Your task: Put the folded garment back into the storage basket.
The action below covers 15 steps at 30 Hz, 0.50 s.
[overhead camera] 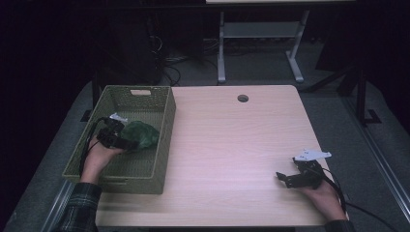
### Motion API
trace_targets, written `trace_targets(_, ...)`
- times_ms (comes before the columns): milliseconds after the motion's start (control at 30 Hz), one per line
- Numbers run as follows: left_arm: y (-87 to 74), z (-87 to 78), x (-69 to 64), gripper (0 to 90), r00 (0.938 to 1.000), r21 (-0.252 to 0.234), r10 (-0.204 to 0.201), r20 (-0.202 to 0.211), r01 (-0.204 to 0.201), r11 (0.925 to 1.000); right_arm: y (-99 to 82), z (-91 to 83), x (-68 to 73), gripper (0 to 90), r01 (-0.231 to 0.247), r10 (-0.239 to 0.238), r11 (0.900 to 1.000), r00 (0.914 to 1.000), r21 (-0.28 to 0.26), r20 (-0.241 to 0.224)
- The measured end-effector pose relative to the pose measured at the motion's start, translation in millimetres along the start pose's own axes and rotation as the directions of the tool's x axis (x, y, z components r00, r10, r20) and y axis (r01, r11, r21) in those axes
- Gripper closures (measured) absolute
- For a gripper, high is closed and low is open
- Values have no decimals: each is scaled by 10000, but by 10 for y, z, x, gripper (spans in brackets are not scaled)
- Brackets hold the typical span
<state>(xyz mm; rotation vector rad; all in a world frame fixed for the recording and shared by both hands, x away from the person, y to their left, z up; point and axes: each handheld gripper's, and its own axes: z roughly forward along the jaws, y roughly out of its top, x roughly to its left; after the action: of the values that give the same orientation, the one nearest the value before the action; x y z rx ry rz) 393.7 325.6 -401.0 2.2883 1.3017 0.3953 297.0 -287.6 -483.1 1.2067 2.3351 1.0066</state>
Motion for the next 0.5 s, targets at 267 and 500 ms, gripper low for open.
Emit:
trace_targets(267,17,-139,4,157,9996,-503,56,-283,-70,9987,0,0,0,82,-2,2,10000,10000,-1,5)
trace_targets(500,94,-272,-57,156,9994,-1024,277,-194,-296,9943,0,0,0,82,-6,6,10000,10000,0,8)
